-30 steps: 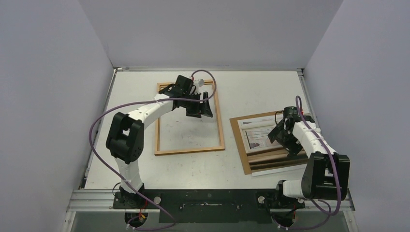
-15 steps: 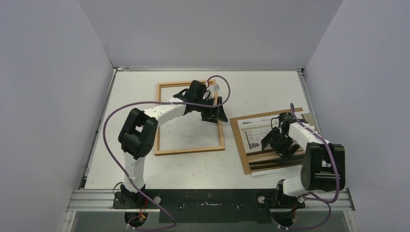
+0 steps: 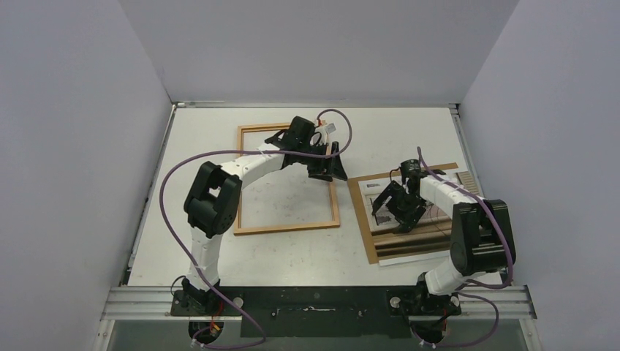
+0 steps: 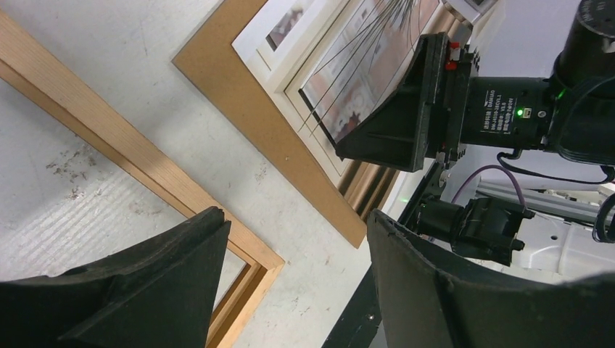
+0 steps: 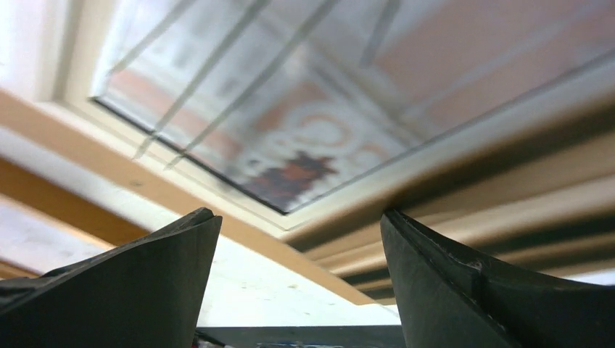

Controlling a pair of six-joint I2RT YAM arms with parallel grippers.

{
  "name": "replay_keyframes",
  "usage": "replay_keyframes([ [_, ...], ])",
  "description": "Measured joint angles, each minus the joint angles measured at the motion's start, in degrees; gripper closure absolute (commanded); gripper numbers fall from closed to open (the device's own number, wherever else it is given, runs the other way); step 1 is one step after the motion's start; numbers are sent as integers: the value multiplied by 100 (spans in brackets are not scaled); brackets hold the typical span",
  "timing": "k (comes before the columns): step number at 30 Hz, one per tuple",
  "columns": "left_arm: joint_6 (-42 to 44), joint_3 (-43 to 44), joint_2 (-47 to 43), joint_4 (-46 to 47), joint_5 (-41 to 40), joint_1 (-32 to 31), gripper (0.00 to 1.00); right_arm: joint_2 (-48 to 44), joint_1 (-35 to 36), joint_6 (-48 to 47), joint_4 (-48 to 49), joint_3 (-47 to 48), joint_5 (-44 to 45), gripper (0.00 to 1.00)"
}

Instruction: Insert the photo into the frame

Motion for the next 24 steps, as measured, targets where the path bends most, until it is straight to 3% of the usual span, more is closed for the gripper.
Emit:
replay_keyframes([
  [4, 0, 0, 48, -7, 31, -13, 32, 11, 74, 28, 378, 107, -229, 15],
  [10, 2, 13, 94, 0, 52, -72, 32, -688, -17, -55, -15, 345, 866, 10],
  [17, 24, 35, 118, 4, 127, -129, 32, -1460, -1657, -116, -769, 442, 2361, 3],
  [24, 92, 186, 262, -9, 190, -131, 32, -1497, -3176, -275, -800, -109, 2503, 5],
])
